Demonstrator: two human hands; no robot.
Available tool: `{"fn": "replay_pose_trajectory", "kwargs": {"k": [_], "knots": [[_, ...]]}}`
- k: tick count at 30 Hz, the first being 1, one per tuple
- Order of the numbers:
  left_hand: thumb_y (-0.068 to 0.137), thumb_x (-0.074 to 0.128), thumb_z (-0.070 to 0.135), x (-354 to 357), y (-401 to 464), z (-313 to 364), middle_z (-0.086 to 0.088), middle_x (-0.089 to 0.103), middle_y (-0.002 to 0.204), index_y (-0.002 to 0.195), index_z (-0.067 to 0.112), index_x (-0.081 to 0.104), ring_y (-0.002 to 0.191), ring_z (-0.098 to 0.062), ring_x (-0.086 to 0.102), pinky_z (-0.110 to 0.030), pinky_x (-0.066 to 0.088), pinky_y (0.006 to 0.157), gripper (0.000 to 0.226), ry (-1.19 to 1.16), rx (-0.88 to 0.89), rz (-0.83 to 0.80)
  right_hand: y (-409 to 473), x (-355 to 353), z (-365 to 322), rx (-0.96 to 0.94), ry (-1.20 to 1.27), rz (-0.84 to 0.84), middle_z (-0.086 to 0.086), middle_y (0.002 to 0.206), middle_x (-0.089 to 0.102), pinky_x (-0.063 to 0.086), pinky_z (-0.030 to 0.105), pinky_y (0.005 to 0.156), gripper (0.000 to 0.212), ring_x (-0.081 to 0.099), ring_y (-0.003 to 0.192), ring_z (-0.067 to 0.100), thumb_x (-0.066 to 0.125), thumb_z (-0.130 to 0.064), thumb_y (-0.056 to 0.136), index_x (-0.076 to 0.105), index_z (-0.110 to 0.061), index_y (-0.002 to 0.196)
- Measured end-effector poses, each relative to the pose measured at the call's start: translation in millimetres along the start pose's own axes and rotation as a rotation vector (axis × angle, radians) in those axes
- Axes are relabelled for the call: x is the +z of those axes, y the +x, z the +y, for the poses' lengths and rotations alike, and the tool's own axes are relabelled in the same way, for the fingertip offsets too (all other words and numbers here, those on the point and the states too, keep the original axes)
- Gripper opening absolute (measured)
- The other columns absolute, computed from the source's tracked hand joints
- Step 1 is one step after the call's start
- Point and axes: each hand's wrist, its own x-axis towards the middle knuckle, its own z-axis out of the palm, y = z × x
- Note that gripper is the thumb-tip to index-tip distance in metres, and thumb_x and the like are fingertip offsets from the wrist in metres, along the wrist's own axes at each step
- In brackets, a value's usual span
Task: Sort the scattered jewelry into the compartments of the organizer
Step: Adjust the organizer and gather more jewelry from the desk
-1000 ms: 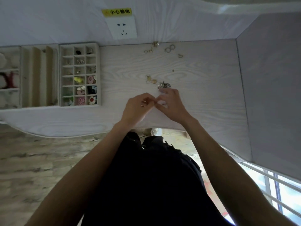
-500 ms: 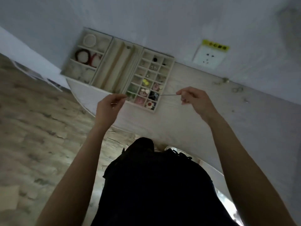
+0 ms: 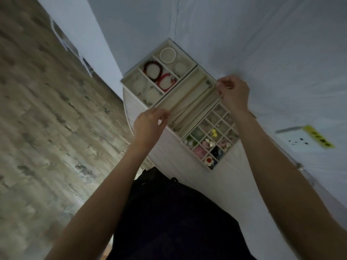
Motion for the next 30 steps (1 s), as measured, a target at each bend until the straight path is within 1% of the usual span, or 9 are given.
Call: {"fn": "replay_pose_trajectory", "kwargs": {"k": [4,8,10,12,15,19,23,26,30], "knots": [[0.080,0.071,0.019,13,6,-3,0.003,0.068,0.075,0.082,0.018,0.070,0.071,-0.023,0.059,-0.033,0.046,0.064,0.002,0.156,0.067,0.037,26,22,-4,-0.113,-0.349,0.000,0.001,0.096,0.069,0.039,0.019,0.070,0.014,0.061,0.085,0.013,0.057,-0.019,0.090,0.069,-0.015,0.096],[0.085,0.056,0.028,18,10,-10,0.002,0.068,0.078,0.082,0.017,0.070,0.073,-0.024,0.059,-0.033,0.044,0.065,0.018,0.195,0.104,0.039,36,39,-4,-0.263,-0.567,-0.096,0.005,0.100,0.068,0.040,0.022,0.070,0.019,0.061,0.090,0.019,0.052,-0.018,0.092,0.067,-0.013,0.102],[0.082,0.064,0.023,15,8,-12,-0.001,0.067,0.084,0.086,0.017,0.070,0.080,-0.026,0.059,-0.034,0.044,0.068,0.010,0.192,0.110,0.034,39,43,-2,-0.326,-0.623,-0.149,0.009,0.106,0.067,0.044,0.026,0.076,0.023,0.060,0.097,0.023,0.050,-0.016,0.092,0.066,-0.011,0.108],[0.079,0.070,0.018,12,3,-15,-0.005,0.065,0.092,0.091,0.016,0.069,0.085,-0.026,0.057,-0.036,0.045,0.070,0.012,0.196,0.083,0.050,40,43,-2,-0.378,-0.643,-0.164,0.013,0.110,0.063,0.044,0.030,0.081,0.026,0.057,0.102,0.026,0.048,-0.013,0.092,0.065,-0.009,0.111],[0.080,0.067,0.012,7,-8,-21,-0.008,0.062,0.103,0.094,0.015,0.069,0.090,-0.028,0.054,-0.038,0.045,0.073,0.015,0.199,0.061,0.115,35,36,5,-0.445,-0.617,-0.106,0.017,0.107,0.061,0.043,0.032,0.079,0.027,0.054,0.101,0.030,0.044,-0.010,0.090,0.066,-0.005,0.106],[0.082,0.060,0.017,9,-15,-23,-0.007,0.056,0.128,0.101,0.022,0.069,0.117,-0.028,0.043,-0.040,0.035,0.089,0.022,0.306,0.118,0.062,23,30,22,-0.506,-0.788,-0.093,0.017,0.106,0.062,0.038,0.040,0.095,0.033,0.050,0.106,0.034,0.040,-0.015,0.091,0.068,-0.004,0.104],[0.088,0.049,0.030,13,-12,-21,-0.005,0.041,0.145,0.105,0.028,0.068,0.132,-0.027,0.033,-0.051,0.024,0.105,0.025,0.420,0.182,-0.080,14,38,28,-0.542,-0.881,-0.222,0.011,0.117,0.061,0.031,0.038,0.089,0.036,0.046,0.110,0.032,0.038,-0.021,0.094,0.065,-0.008,0.113],[0.090,0.045,0.036,16,-12,-22,-0.003,0.036,0.149,0.106,0.029,0.068,0.136,-0.027,0.029,-0.059,0.018,0.107,0.029,0.479,0.187,-0.133,15,45,30,-0.550,-0.917,-0.240,0.009,0.119,0.062,0.026,0.037,0.085,0.040,0.043,0.112,0.030,0.033,-0.026,0.096,0.063,-0.008,0.115],[0.090,0.044,0.036,16,-13,-22,-0.003,0.035,0.150,0.107,0.029,0.068,0.137,-0.027,0.028,-0.059,0.015,0.108,0.030,0.501,0.187,-0.126,19,47,31,-0.536,-0.968,-0.239,0.007,0.125,0.059,0.022,0.036,0.087,0.041,0.041,0.116,0.028,0.032,-0.027,0.097,0.060,-0.009,0.120]]}}
